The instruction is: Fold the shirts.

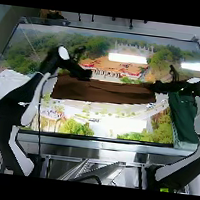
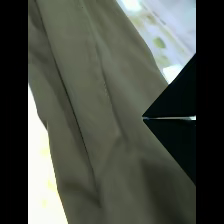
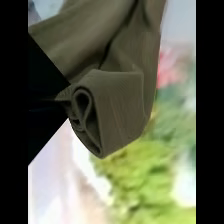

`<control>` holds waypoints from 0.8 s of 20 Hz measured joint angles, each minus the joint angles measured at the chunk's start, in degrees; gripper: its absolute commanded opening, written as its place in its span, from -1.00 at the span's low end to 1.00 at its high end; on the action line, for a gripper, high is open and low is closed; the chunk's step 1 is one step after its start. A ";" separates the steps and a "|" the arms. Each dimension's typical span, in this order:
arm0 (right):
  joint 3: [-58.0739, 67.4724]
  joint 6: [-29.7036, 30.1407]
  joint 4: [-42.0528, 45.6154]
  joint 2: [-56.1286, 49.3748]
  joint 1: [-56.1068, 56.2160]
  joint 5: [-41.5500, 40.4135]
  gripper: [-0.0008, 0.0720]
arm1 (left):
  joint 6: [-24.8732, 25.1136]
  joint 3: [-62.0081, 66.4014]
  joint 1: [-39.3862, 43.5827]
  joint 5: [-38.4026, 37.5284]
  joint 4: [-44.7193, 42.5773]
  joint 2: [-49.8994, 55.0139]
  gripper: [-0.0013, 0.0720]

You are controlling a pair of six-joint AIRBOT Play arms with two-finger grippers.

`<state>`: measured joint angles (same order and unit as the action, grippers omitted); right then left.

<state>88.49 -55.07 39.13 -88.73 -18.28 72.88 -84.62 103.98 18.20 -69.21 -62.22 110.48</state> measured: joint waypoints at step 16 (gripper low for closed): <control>14.60 -11.91 -11.93 13.64 2.16 17.29 -0.92 | 4.83 12.76 12.98 9.84 26.71 13.25 -0.94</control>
<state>103.09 -66.98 27.20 -75.09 -16.12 90.17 -79.79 116.75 31.18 -59.37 -35.51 123.72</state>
